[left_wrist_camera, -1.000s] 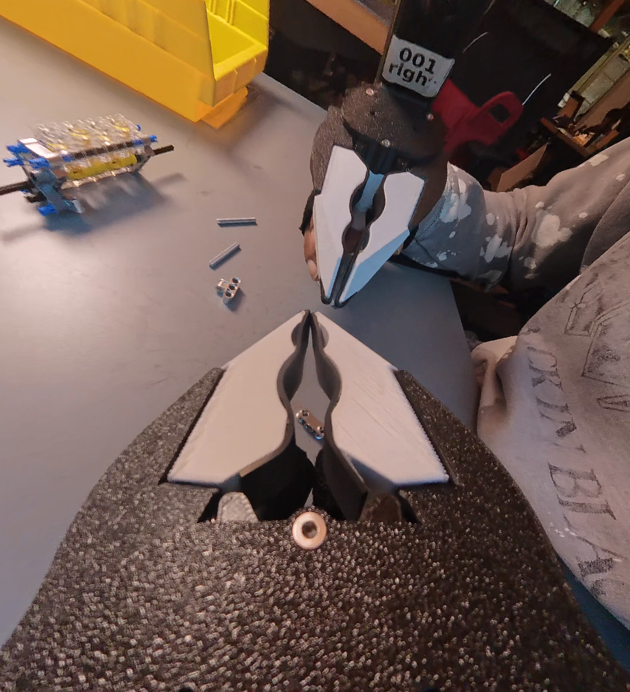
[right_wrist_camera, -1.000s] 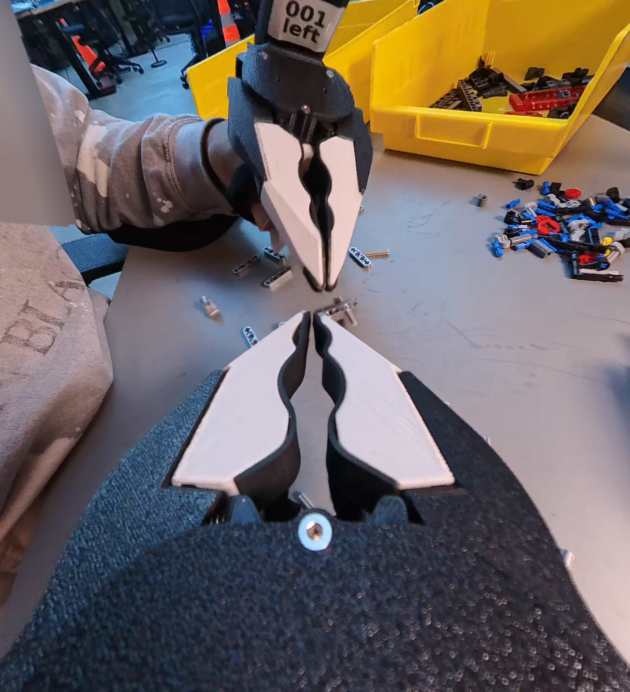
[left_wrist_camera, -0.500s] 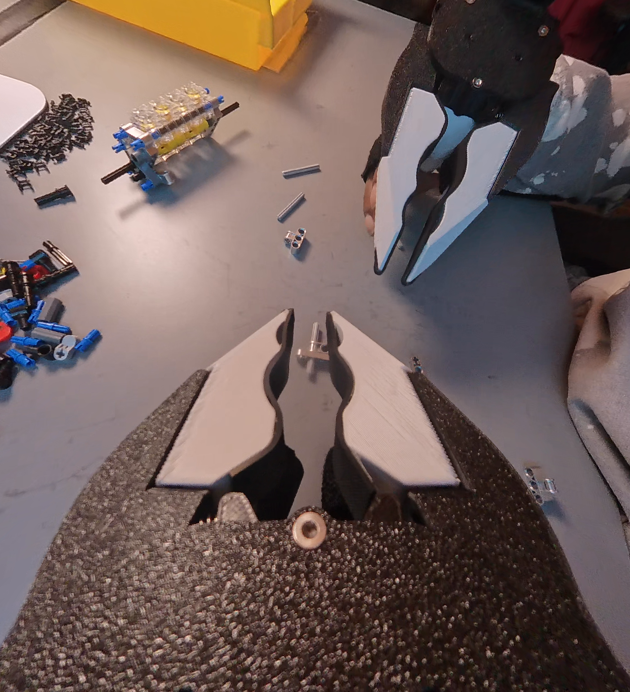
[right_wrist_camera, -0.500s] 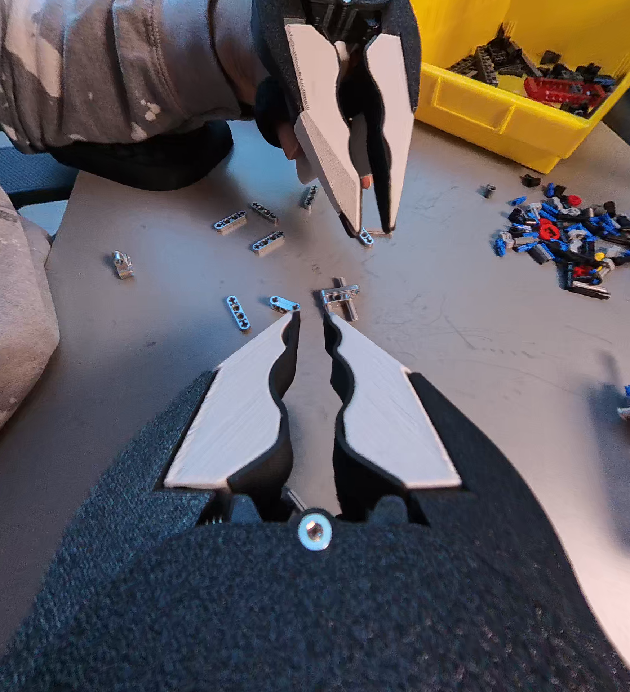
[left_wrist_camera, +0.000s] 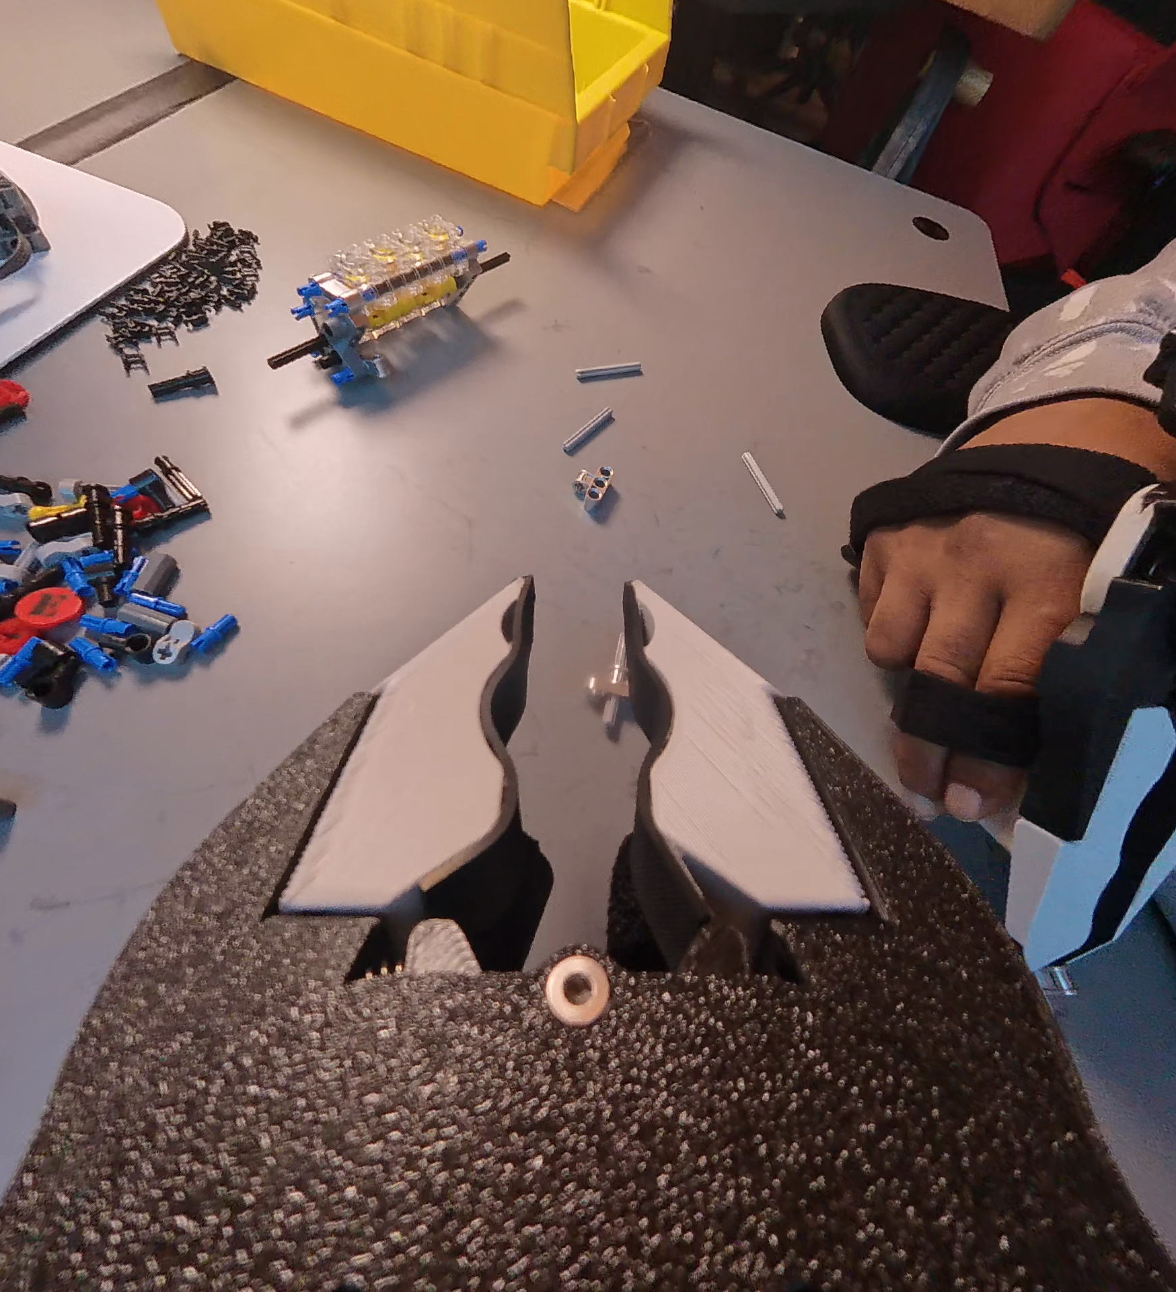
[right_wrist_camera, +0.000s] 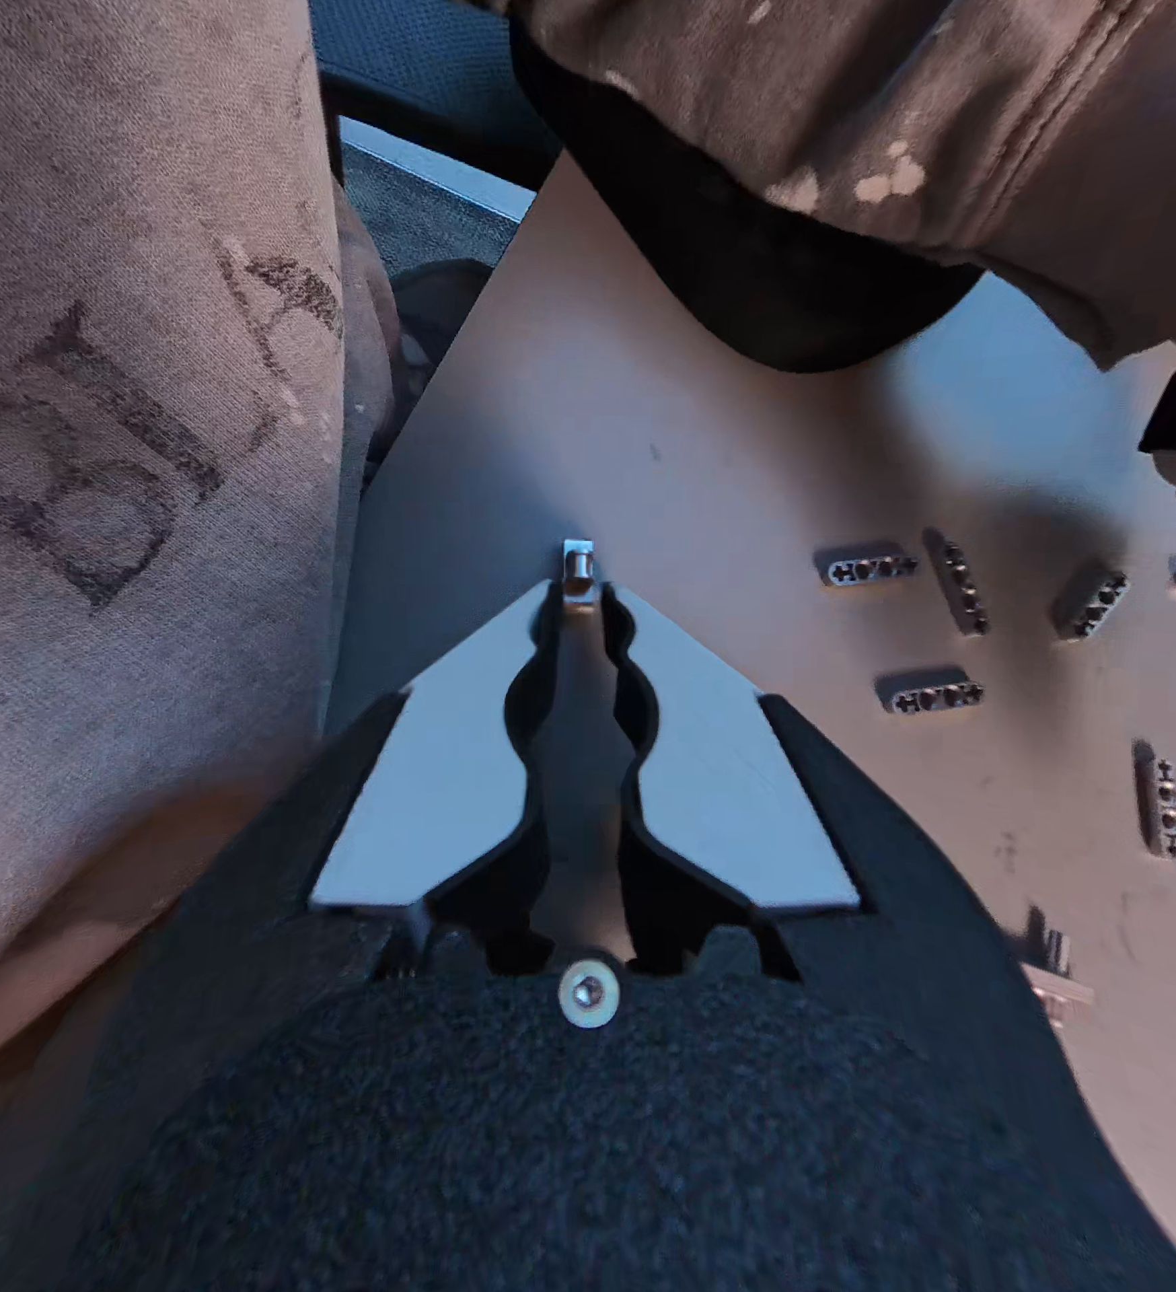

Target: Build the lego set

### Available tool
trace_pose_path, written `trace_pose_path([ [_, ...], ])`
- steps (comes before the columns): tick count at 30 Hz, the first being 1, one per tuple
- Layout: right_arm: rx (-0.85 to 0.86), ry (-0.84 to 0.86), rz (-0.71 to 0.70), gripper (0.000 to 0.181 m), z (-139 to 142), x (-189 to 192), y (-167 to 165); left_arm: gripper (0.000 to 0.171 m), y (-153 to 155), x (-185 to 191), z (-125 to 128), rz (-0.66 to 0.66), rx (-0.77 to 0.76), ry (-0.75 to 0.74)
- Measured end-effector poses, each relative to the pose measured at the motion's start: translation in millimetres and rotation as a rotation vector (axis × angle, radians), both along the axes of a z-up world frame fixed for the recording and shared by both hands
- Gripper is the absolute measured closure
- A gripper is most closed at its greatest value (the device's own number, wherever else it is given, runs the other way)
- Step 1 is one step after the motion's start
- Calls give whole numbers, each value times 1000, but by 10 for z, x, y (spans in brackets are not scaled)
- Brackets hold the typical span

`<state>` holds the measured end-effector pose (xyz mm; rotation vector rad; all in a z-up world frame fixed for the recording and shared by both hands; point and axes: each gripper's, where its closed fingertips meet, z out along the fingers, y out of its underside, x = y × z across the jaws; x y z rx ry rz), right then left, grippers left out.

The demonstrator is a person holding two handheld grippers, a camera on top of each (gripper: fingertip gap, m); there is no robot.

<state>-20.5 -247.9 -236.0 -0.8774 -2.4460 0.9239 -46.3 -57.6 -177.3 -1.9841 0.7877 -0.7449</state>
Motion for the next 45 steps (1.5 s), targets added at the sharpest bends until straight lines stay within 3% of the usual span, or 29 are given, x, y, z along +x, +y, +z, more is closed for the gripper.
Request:
trace_pose_path([
  [4, -65, 37, -68, 175, 183, -81, 209, 150, 61, -101, -51, 58, 13, 77],
  [8, 1, 120, -359, 176, 399, -296, 1148, 151, 202, -342, 14, 187, 40, 77],
  [11, 66, 80, -424, 175, 310, -373, 1521, 150, 263, -480, 38, 242, 36, 29],
  [15, 108, 40, -399, 171, 134, -455, 1529, 150, 273, -538, -54, 256, 10, 27],
  [19, 4, 30, -426, 148, 250, -289, 1599, 150, 256, -478, -106, 230, 14, 61],
  [22, -20, -19, -444, 144, 218, -146, 1674, 150, 236, -404, -122, 199, 4, 47],
  [25, 23, -91, -454, 151, 16, -142, 1683, 149, 231, -361, -147, 181, -12, 24],
  [26, 15, -108, -438, 161, -9, -146, 1641, 149, 227, -355, -152, 178, -18, 16],
  [29, 58, -102, -436, 162, 7, -144, 1677, 149, 206, -341, -123, 171, -25, -19],
  [31, 41, -18, -455, 181, 136, -154, 1736, 149, 184, -305, -60, 154, -35, -76],
  [35, 20, 153, -494, 181, 473, -75, 1844, 148, 114, -194, 46, 97, -105, -234],
  [40, 42, 129, -553, 171, 337, -67, 1956, 149, 184, -296, -84, 149, -103, -141],
  [45, 81, 45, -484, 149, 152, -295, 1998, 149, 247, -425, -177, 203, -80, -31],
])
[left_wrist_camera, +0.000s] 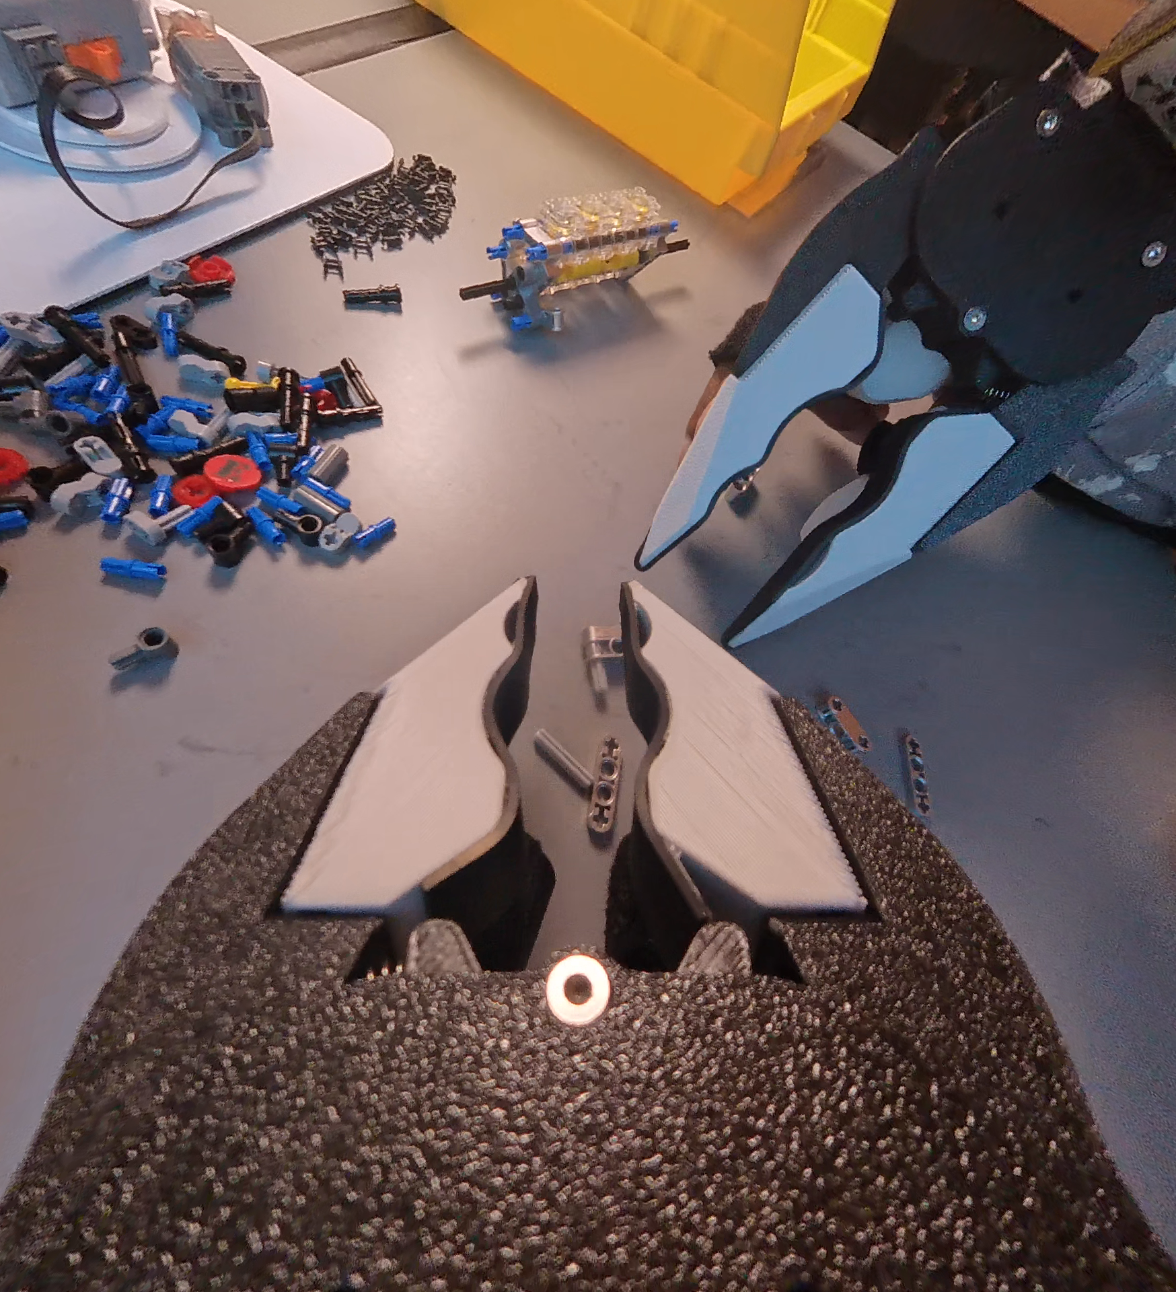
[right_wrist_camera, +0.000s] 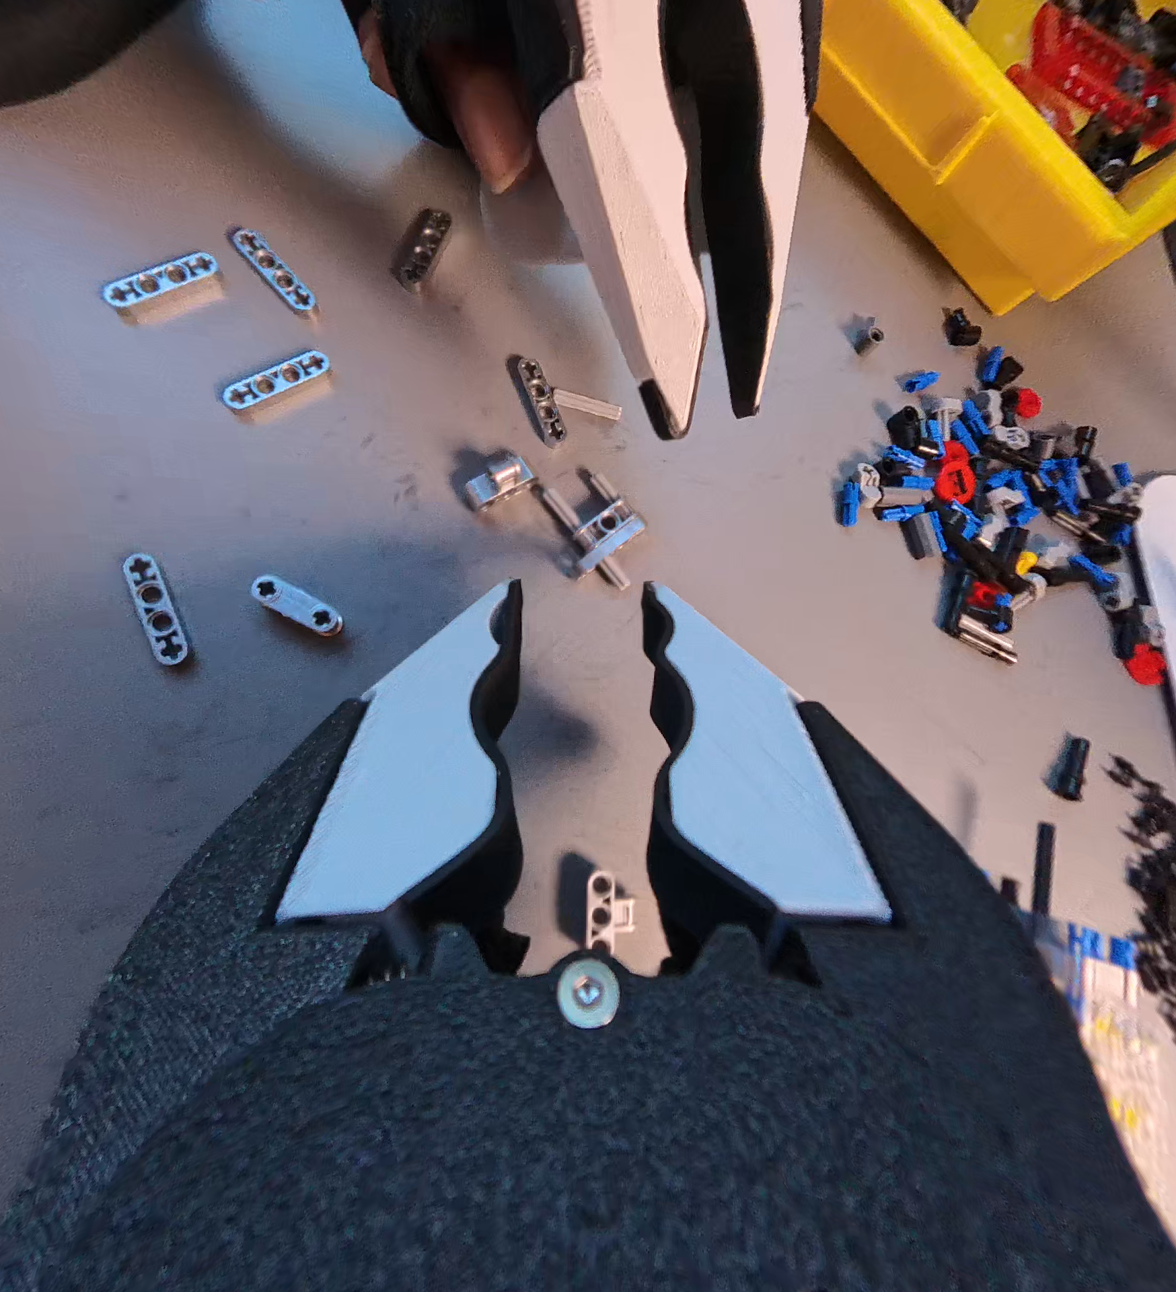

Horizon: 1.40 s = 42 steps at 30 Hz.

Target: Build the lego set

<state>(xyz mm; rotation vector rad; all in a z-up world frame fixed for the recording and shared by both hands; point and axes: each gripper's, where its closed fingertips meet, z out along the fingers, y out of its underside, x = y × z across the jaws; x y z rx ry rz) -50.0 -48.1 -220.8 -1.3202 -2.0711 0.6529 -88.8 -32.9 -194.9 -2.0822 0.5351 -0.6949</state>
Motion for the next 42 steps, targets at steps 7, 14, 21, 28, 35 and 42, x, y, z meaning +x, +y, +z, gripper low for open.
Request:
trace_pose_path([
  [7, -113, -165, -12, 172, -142, -224, -13, 150, 31, -116, 3, 46, 8, 6],
  [14, -100, 53, -45, 181, 211, -121, 82, 150, -27, 11, 171, -5, 3, -167],
  [21, -65, 73, -90, 181, 182, -9, 91, 150, 46, -98, 184, 53, 10, -169],
  [28, -142, -11, -79, 158, 40, -447, -79, 150, 147, -351, 280, 168, 73, -156],
  [35, -192, -105, -47, 176, -119, -578, -133, 150, 135, -383, 322, 178, 80, -189],
  [42, -170, -7, -88, 181, 60, -320, 3, 150, 106, -296, 309, 140, 48, -226],
])
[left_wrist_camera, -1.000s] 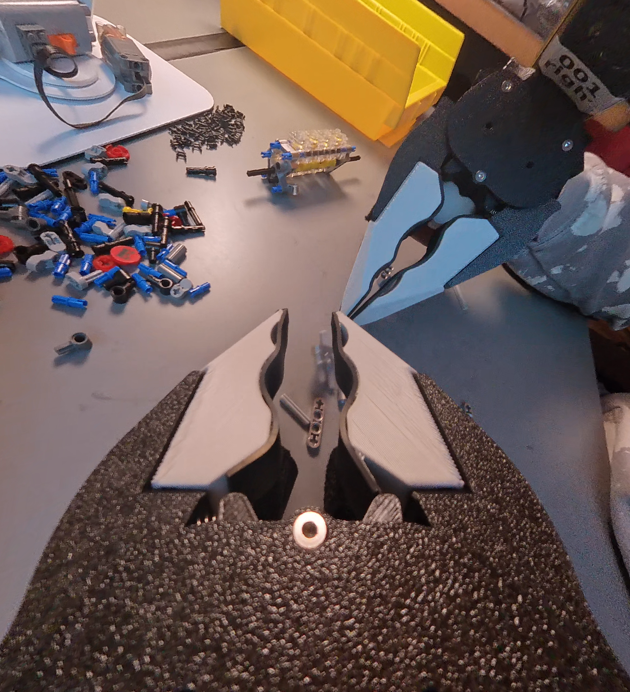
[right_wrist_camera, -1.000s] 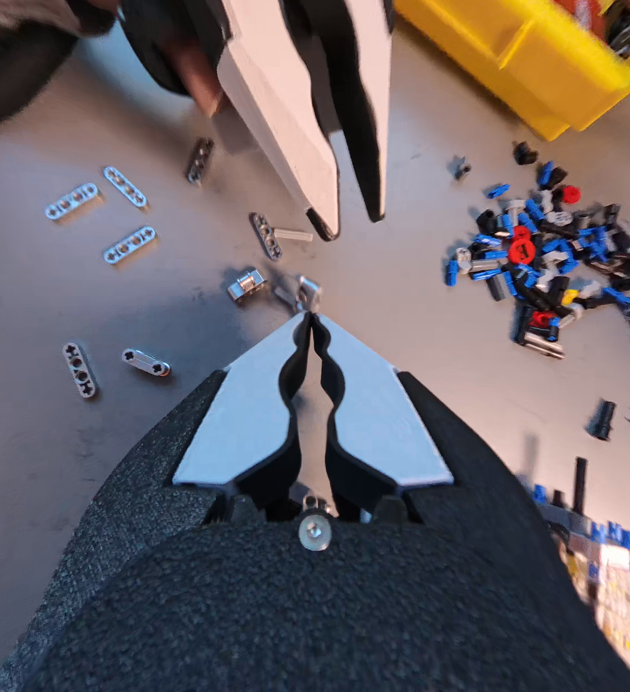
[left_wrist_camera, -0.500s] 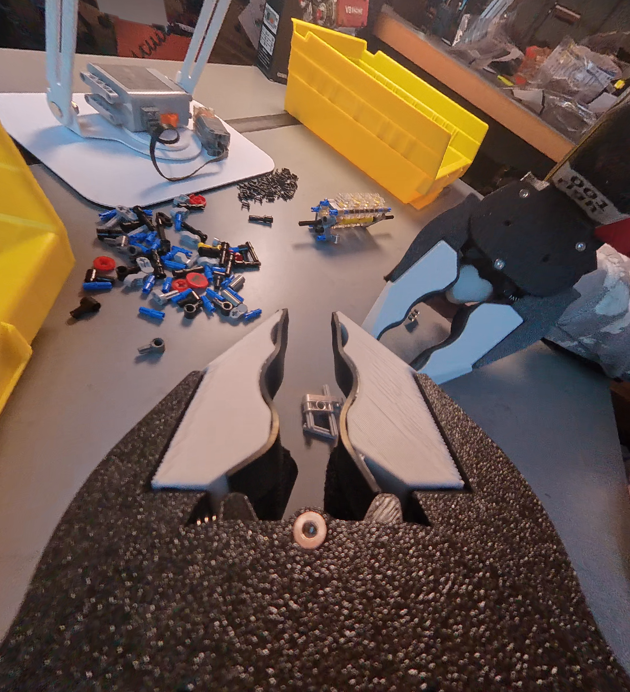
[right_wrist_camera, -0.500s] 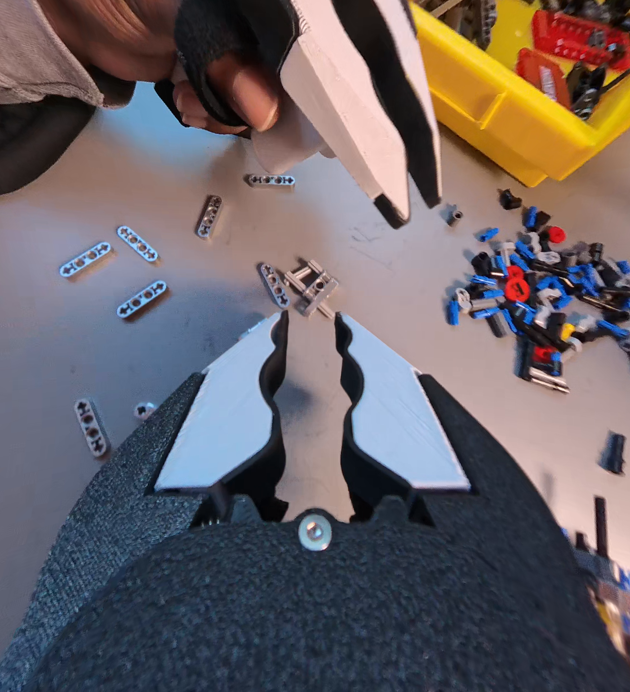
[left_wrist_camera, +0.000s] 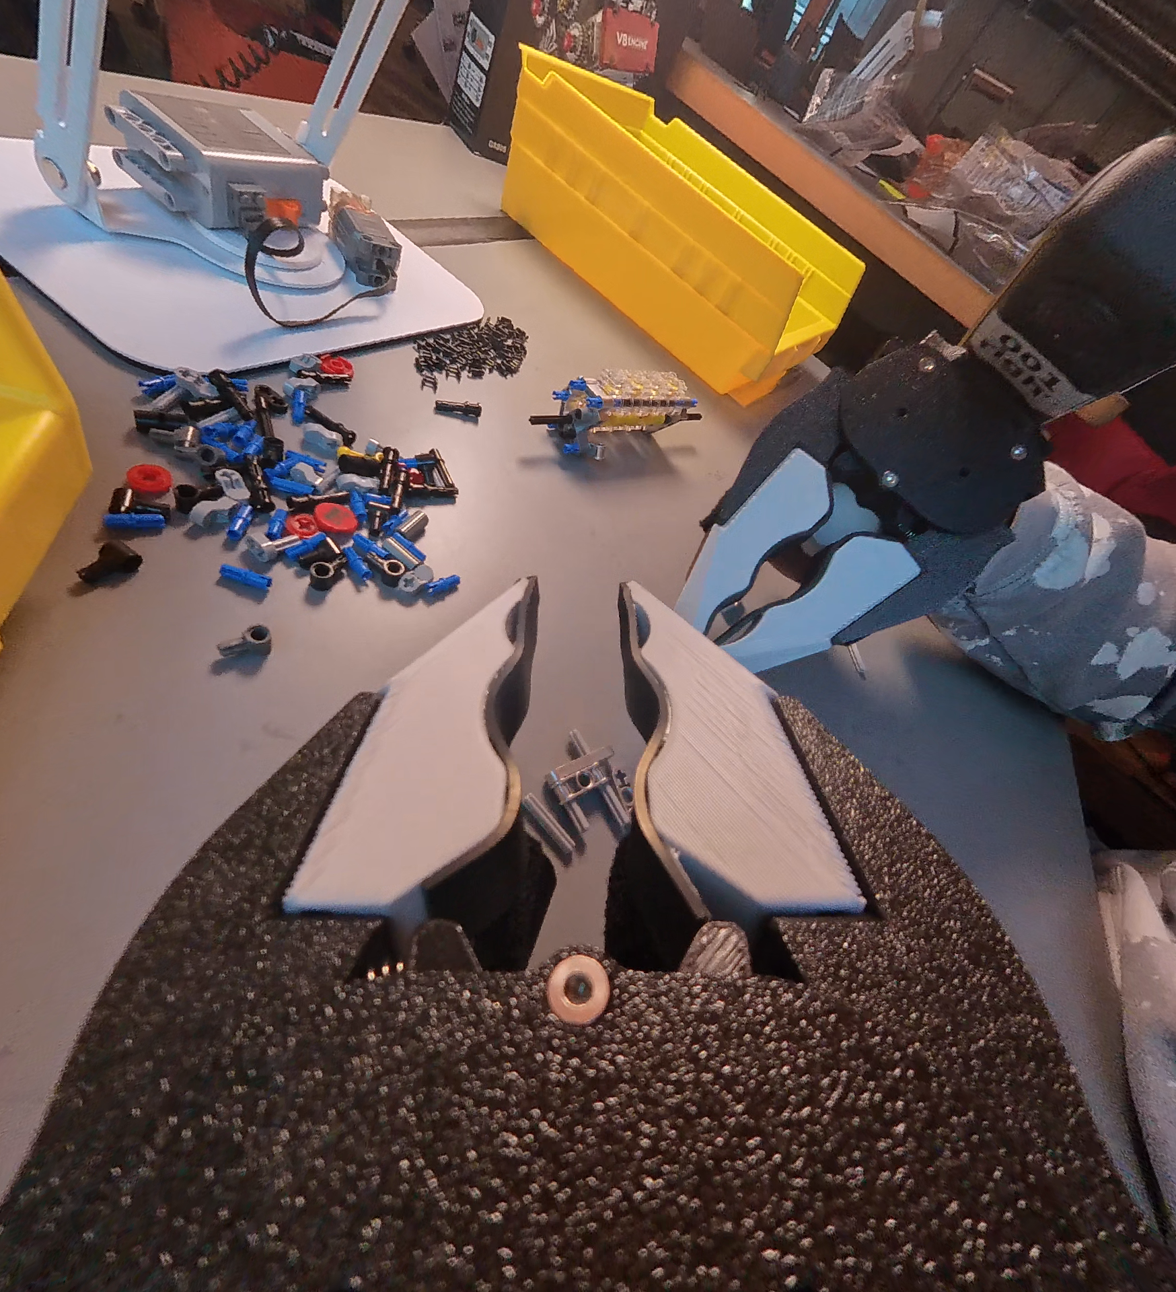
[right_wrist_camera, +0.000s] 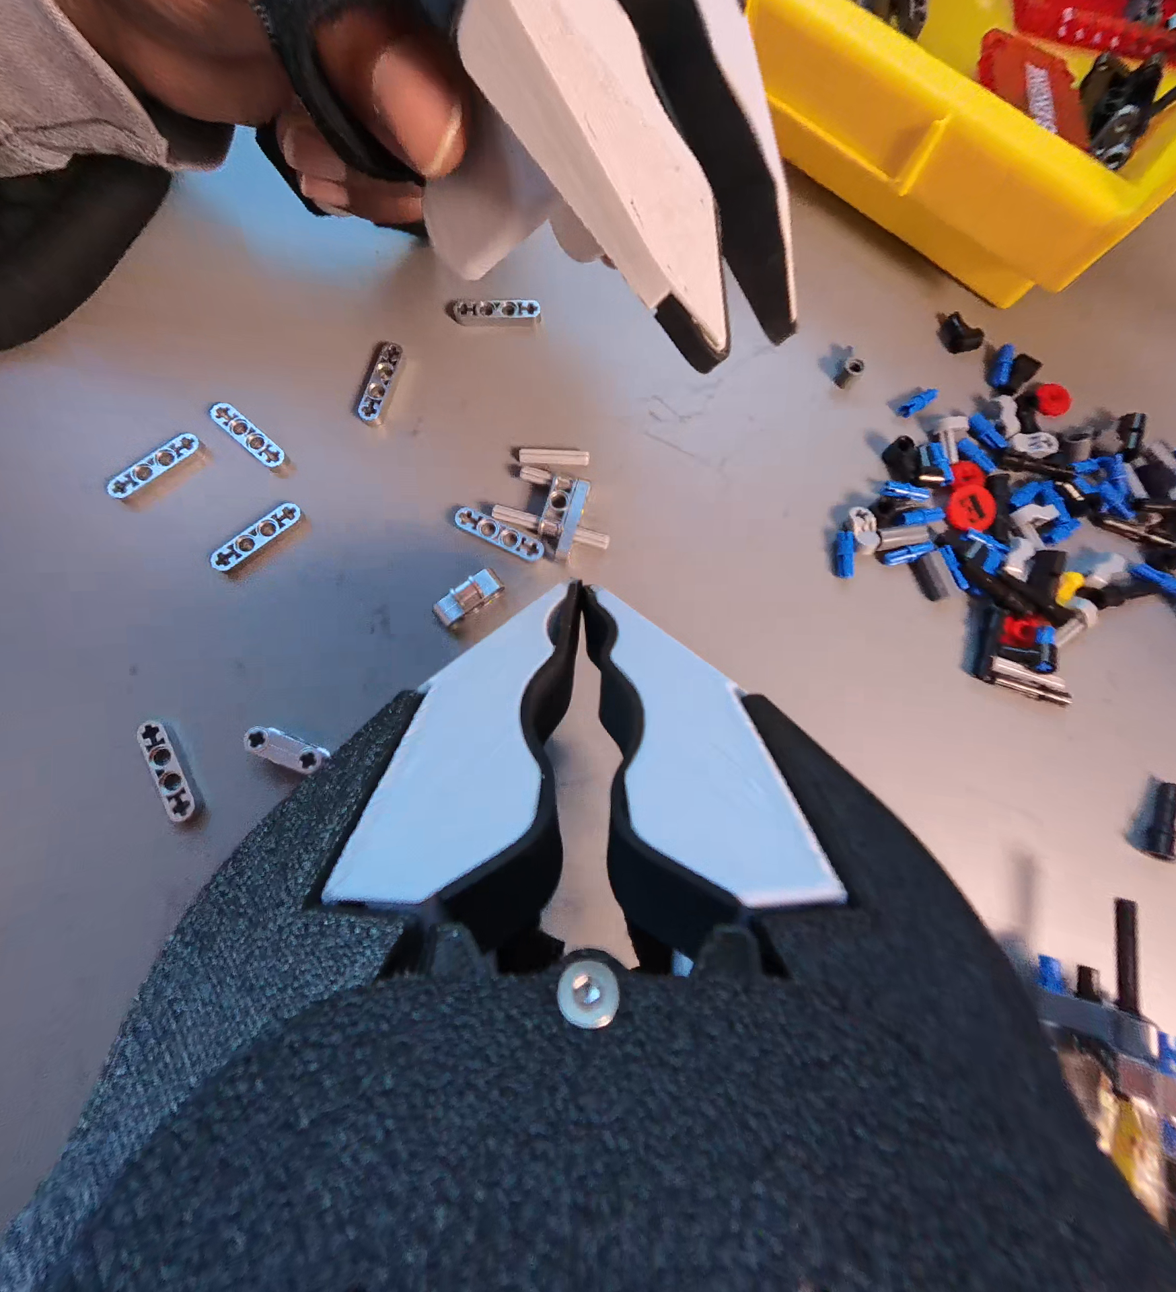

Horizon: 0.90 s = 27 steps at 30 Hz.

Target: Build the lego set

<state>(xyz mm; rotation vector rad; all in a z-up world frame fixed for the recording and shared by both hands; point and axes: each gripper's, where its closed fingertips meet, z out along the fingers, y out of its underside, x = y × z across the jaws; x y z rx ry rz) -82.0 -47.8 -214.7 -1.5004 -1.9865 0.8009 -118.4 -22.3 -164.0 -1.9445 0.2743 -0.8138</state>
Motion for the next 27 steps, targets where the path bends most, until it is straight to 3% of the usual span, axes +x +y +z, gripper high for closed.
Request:
trace_pose_path([
  [4, -23, 43, -5, 179, 103, -124, -52, 150, 56, -64, -27, 32, 9, 27],
  [9, -61, -107, 21, 152, -154, -334, -218, 151, 51, -122, -16, 54, 12, 13],
  [11, -5, -140, 4, 172, -227, -364, -178, 151, 47, -134, 4, 56, 18, 15],
  [17, -3, -115, -4, 172, -210, -309, -149, 151, 24, -85, 14, 34, 17, 10],
  [21, 34, 84, -15, 172, 147, -247, -50, 150, -7, -29, 137, 10, 51, -57],
  [27, 249, 480, -53, 172, 897, 52, 51, 143, -189, 315, 571, -130, 164, -331],
])
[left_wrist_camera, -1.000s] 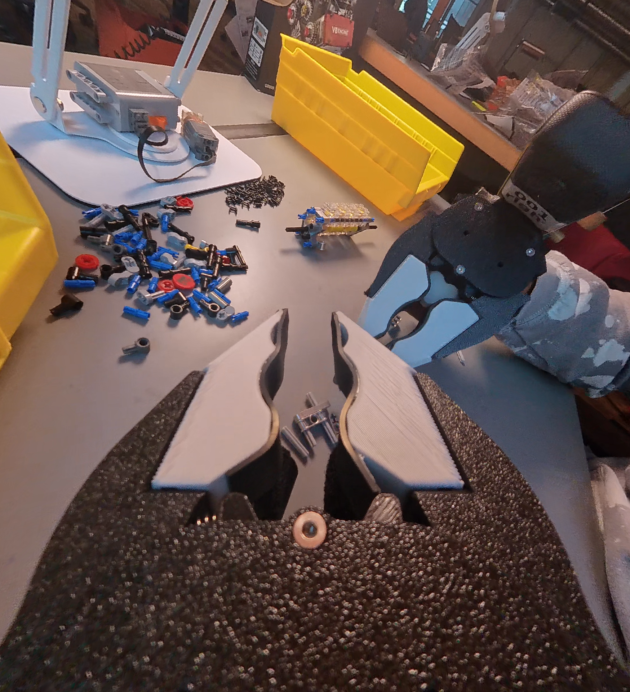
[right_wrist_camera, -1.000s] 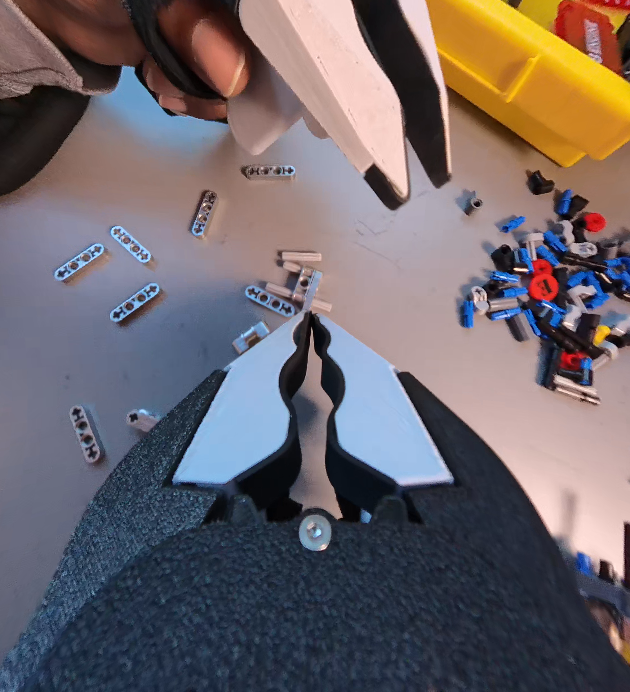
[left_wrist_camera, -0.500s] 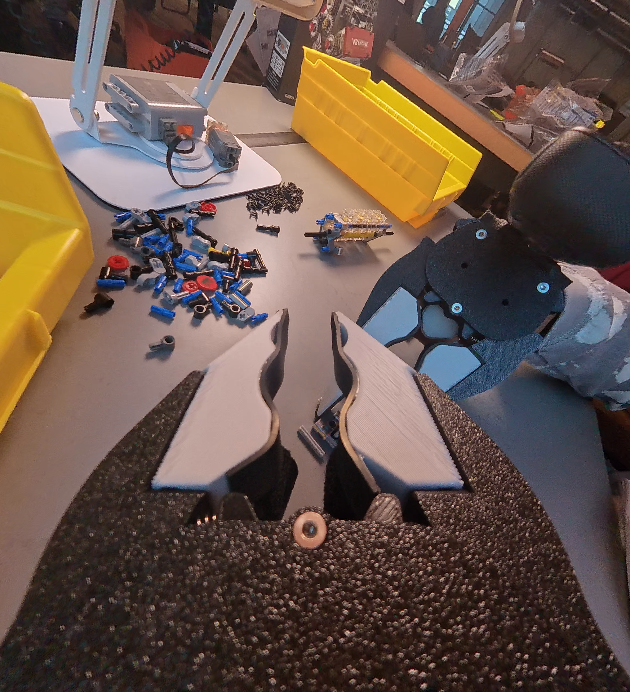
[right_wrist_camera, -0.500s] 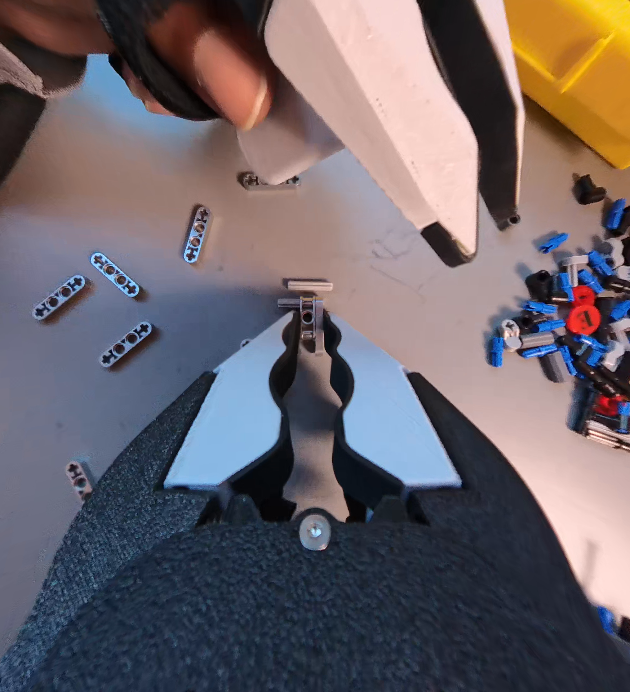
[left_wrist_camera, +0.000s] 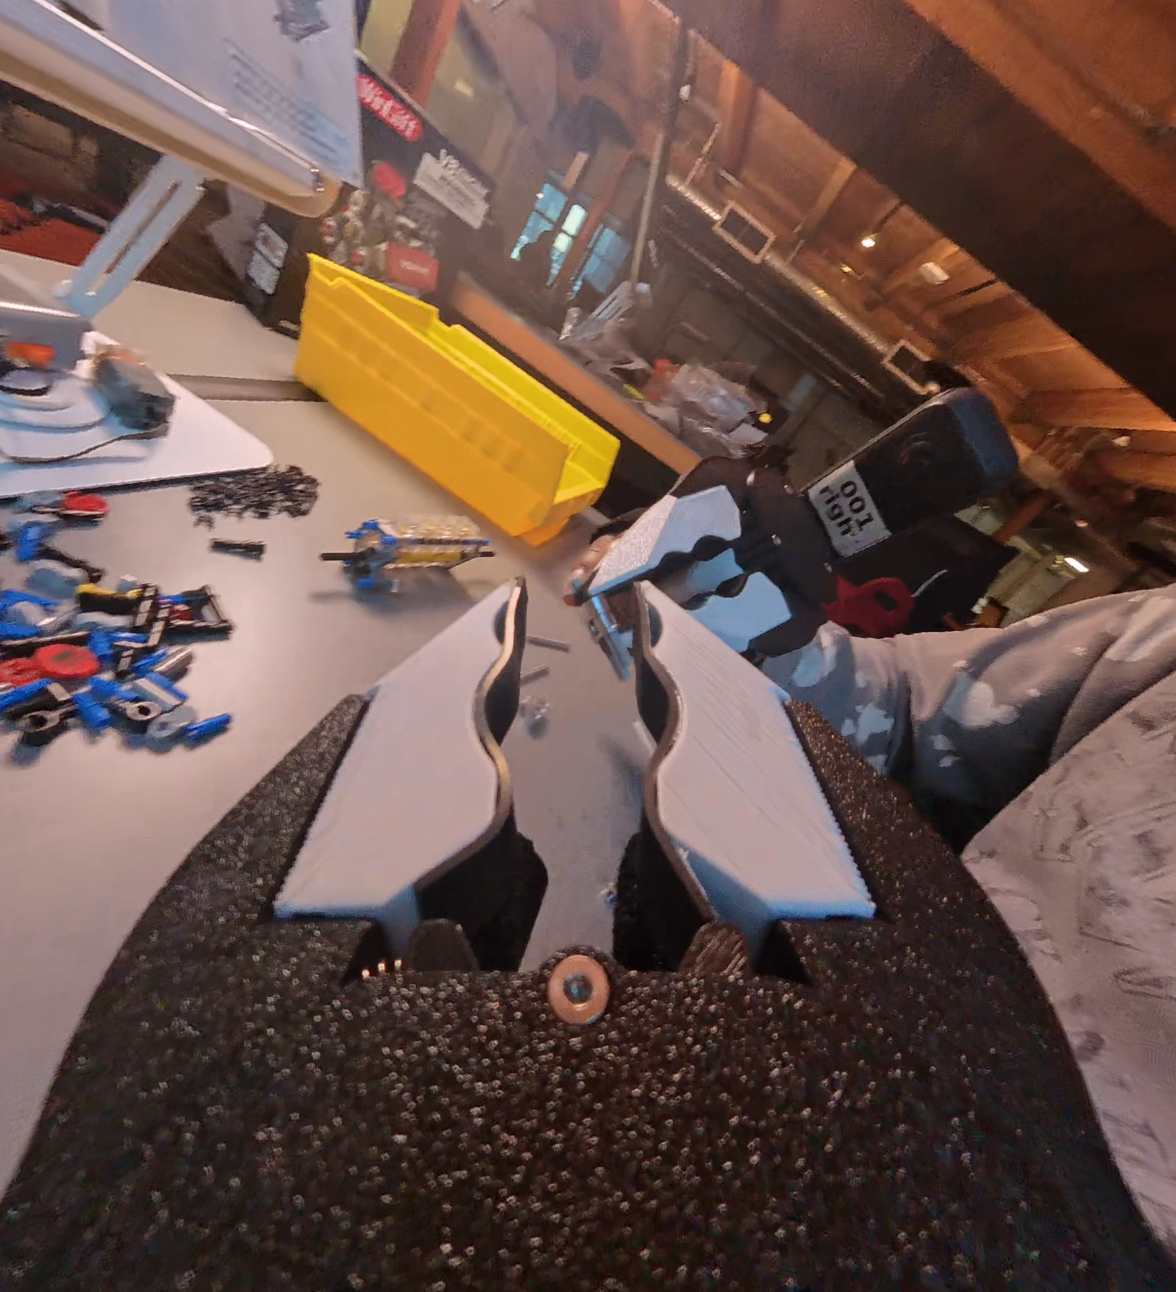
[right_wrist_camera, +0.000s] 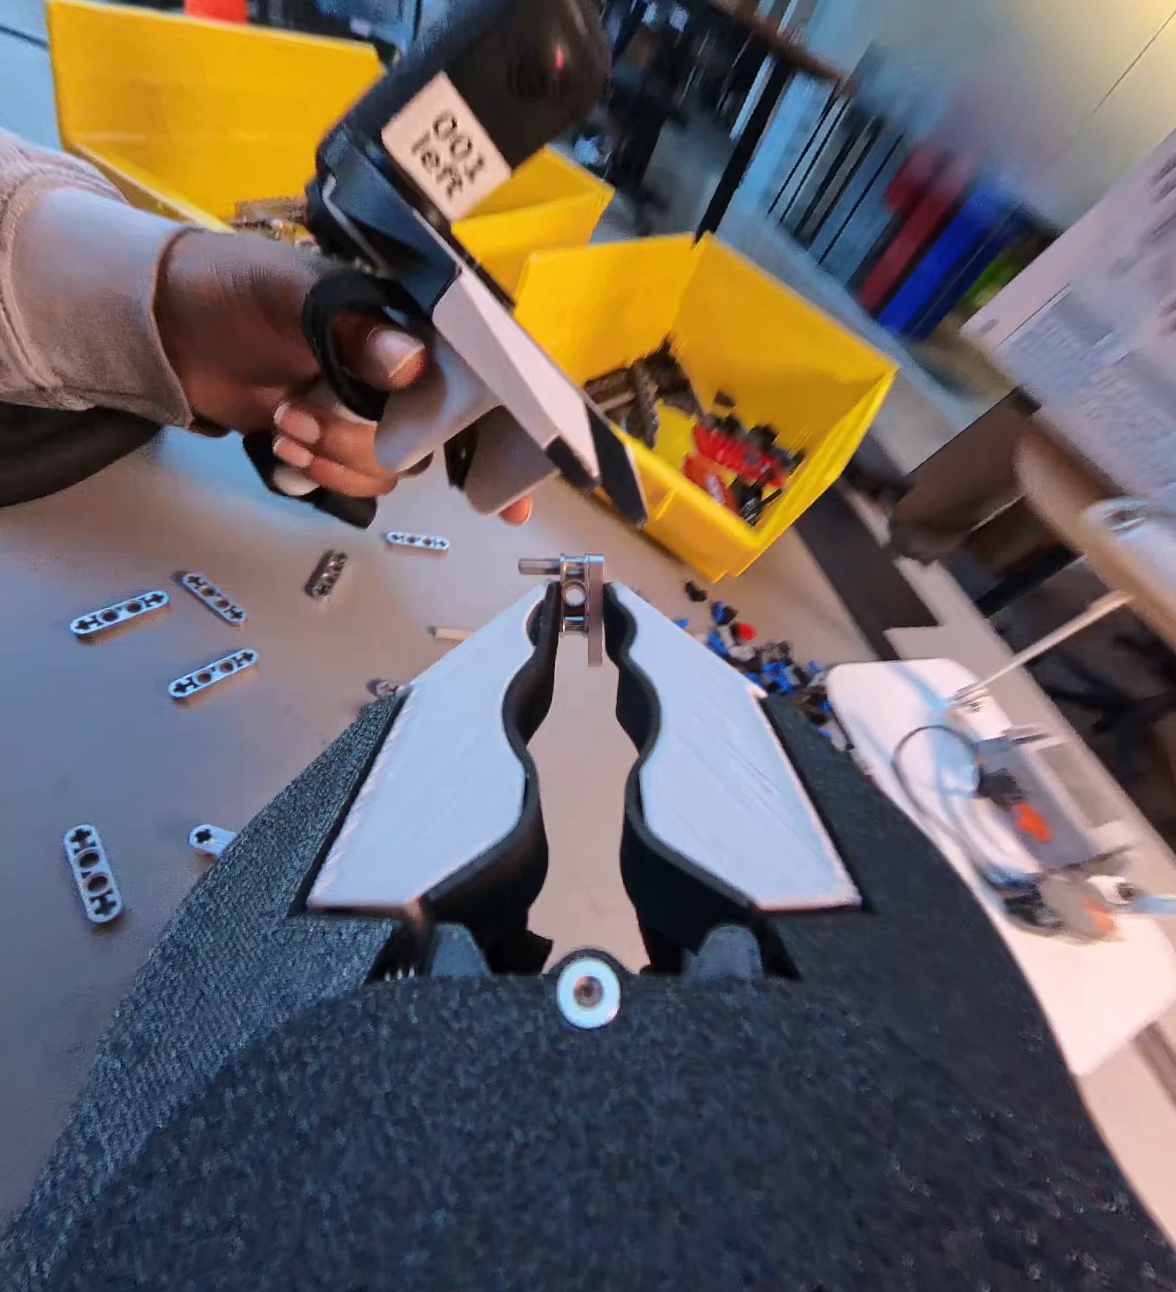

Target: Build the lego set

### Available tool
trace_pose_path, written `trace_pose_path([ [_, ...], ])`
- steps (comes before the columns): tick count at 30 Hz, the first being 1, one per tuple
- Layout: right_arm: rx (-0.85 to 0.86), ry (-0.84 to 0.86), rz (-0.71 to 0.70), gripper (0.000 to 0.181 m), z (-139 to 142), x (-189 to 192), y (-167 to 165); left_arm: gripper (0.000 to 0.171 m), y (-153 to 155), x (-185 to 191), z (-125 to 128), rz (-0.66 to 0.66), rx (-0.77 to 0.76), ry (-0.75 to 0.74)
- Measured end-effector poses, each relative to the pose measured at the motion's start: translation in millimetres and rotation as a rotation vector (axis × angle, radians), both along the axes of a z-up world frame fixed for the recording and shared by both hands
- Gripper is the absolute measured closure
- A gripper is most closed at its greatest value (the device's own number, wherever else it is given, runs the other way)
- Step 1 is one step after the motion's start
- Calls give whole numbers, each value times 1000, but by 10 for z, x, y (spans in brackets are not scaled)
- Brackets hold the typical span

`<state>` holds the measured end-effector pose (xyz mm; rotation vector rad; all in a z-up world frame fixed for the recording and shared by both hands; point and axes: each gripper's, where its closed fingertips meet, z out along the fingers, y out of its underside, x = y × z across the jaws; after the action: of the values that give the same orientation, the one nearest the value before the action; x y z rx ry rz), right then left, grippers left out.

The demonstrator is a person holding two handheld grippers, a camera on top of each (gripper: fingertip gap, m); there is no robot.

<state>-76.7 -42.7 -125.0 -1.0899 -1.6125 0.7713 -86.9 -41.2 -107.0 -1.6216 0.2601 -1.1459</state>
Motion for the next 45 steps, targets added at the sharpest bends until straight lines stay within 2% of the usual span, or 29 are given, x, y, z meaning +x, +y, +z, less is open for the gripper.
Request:
trace_pose_path([
  [2, 111, 65, -30, 171, 120, 124, -34, 143, -93, 203, 95, -62, 24, -45],
  [5, 260, 128, -81, 172, 226, 269, -112, 149, -178, 456, 70, -117, 2, -32],
  [9, 372, 164, -125, 171, 293, 363, -176, 164, -253, 583, 131, -167, -3, -91],
  [13, 370, 173, -101, 171, 289, 368, -215, 165, -271, 574, 121, -193, -14, -117],
  [18, 352, 167, -137, 166, 224, 364, -156, 166, -208, 529, 50, -163, -55, -160],
  [21, 342, 178, -141, 153, 242, 395, -142, 166, -185, 495, 36, -155, -64, -180],
  [24, 263, 151, -130, 131, 189, 380, -140, 166, -179, 500, 48, -152, -66, -198],
  [26, 268, 127, -134, 125, 126, 340, -152, 166, -175, 521, 65, -151, -78, -231],
  [27, 296, 119, -141, 126, 101, 322, -154, 166, -176, 534, 67, -152, -90, -248],
  [29, 330, 116, -180, 141, 100, 326, -96, 166, -177, 546, 58, -154, -115, -278],
  [35, 217, 133, -124, 143, 113, 350, -135, 166, -181, 550, 68, -174, -158, -345],
  [36, 204, 139, -130, 162, 120, 362, -120, 166, -182, 544, 67, -176, -158, -342],
  [43, 111, 162, -98, 162, 156, 411, -103, 171, -220, 583, 49, -188, -106, -233],
  [45, 142, 160, -112, 163, 143, 414, -86, 171, -215, 579, 36, -184, -106, -227],
])
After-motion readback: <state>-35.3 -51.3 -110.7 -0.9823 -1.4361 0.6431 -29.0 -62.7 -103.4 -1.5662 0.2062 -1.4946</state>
